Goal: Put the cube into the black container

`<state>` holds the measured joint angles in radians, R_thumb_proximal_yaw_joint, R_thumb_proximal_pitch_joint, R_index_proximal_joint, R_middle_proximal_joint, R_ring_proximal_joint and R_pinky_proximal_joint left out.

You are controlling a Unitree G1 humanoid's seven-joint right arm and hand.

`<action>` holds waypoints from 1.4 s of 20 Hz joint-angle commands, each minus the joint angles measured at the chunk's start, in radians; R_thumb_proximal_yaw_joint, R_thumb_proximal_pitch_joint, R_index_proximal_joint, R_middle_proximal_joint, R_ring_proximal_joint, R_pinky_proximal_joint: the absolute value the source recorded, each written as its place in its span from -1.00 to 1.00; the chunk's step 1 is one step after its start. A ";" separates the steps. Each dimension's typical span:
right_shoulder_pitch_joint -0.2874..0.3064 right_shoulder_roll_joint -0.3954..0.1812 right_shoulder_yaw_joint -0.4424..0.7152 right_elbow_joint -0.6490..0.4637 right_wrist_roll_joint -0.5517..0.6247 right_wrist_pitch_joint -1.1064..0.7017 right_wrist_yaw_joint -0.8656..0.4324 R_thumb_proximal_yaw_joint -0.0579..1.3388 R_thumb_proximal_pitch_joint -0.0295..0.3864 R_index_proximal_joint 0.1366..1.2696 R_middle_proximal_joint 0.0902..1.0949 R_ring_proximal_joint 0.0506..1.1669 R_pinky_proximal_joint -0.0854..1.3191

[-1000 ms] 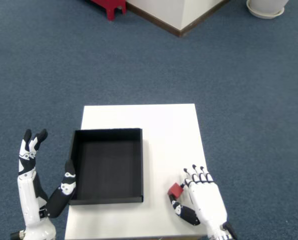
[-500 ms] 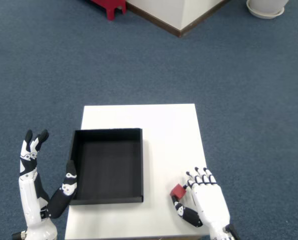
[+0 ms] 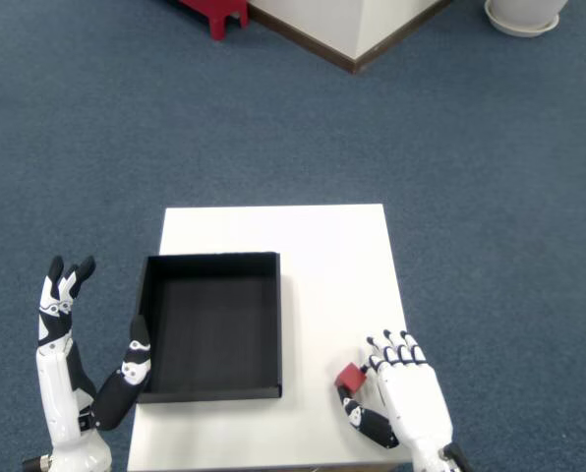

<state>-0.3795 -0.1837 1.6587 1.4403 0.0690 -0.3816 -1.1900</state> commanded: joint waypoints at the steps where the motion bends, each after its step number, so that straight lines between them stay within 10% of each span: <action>1: -0.027 -0.011 -0.009 0.000 -0.004 -0.038 -0.072 0.83 -0.01 0.67 -0.62 -0.79 -0.84; 17: -0.150 -0.013 0.009 -0.132 -0.140 -0.248 -0.459 0.80 -0.08 0.66 -0.67 -0.83 -0.89; 28: -0.219 -0.193 -0.168 -0.675 -0.340 0.006 -0.427 0.80 -0.09 0.65 -0.70 -0.86 -0.92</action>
<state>-0.5623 -0.3617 1.5252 0.8005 -0.2669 -0.4014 -1.6017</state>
